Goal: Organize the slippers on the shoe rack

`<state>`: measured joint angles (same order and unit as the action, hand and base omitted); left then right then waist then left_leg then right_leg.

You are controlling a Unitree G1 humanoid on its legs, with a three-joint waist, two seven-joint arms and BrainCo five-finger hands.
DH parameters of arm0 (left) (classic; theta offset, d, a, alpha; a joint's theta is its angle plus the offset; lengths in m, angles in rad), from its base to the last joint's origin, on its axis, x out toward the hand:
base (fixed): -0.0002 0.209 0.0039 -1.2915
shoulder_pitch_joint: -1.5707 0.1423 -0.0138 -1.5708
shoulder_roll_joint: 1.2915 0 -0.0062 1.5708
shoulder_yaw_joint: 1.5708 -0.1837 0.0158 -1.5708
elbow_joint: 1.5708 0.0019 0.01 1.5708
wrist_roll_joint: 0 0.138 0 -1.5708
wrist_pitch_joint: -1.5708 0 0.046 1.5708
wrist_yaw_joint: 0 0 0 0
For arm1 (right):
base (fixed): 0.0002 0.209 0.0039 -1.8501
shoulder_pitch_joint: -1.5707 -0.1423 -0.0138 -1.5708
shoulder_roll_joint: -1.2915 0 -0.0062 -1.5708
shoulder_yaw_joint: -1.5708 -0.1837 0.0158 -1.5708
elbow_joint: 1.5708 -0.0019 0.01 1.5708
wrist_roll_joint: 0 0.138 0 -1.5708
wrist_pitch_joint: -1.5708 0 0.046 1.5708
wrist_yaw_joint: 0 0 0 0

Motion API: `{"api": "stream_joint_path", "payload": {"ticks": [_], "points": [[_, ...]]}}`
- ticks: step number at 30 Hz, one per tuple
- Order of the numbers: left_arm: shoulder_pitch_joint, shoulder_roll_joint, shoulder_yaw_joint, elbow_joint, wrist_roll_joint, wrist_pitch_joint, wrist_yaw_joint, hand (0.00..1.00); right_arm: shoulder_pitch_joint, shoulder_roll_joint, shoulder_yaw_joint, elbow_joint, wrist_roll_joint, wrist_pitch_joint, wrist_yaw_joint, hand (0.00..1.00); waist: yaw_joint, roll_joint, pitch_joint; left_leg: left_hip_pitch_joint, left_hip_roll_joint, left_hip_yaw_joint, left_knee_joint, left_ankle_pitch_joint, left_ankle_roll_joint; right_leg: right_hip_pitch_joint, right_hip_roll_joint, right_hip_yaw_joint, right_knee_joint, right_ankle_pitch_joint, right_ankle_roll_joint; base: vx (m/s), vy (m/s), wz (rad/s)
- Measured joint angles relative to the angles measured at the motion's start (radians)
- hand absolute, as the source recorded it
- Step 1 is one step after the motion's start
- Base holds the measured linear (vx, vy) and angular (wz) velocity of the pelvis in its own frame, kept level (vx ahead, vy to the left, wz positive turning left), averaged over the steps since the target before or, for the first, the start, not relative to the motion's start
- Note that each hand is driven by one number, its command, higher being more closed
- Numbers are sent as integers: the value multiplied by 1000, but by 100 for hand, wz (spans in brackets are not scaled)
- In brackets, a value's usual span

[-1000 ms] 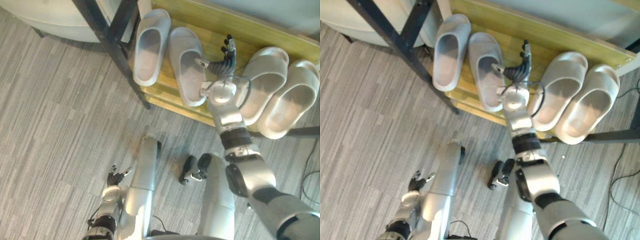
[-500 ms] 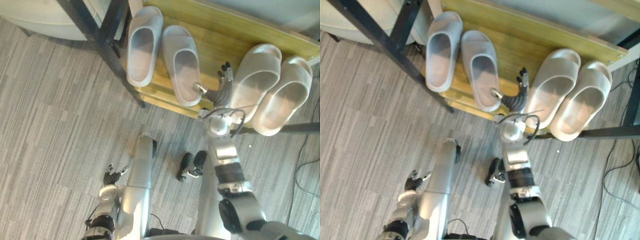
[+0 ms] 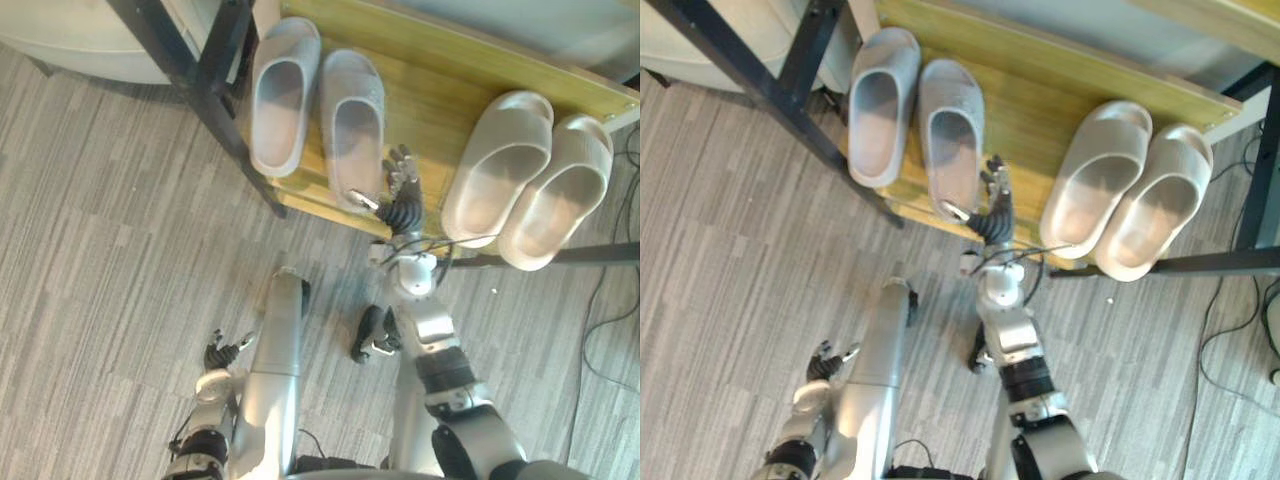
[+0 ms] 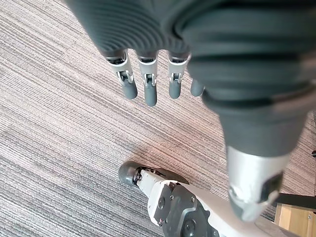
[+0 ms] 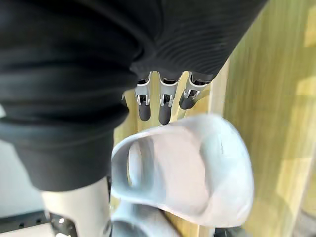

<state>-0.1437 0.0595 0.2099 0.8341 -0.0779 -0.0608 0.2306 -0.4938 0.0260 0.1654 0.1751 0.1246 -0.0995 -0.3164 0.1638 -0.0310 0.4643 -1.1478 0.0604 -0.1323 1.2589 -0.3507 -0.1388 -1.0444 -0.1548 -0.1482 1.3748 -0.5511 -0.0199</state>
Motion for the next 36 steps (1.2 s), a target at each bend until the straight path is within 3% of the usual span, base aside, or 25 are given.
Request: {"api": "stream_joint_path", "payload": {"ticks": [23,27,36], "points": [[-6,-5,-1,0,8,-2,3,0,-167,-32,5,155,32,12,-14,0,7,14,8,9,-1,-2,-17,3,-4,3,0,-4,-3,-2,-4,0,0,0],[-4,-17,10,1,8,-2,6,0,-43,-28,3,59,6,29,-5,0,8,28,16,62,1,-2,-39,3,-3,62,1,-10,-33,-2,-4,0,0,0],[54,-13,27,-36,18,-2,1,0,328,-27,-4,-161,-115,30,25,0,-12,21,11,298,15,38,-189,6,17,293,1,-9,-197,21,20,52,29,-3]]}}
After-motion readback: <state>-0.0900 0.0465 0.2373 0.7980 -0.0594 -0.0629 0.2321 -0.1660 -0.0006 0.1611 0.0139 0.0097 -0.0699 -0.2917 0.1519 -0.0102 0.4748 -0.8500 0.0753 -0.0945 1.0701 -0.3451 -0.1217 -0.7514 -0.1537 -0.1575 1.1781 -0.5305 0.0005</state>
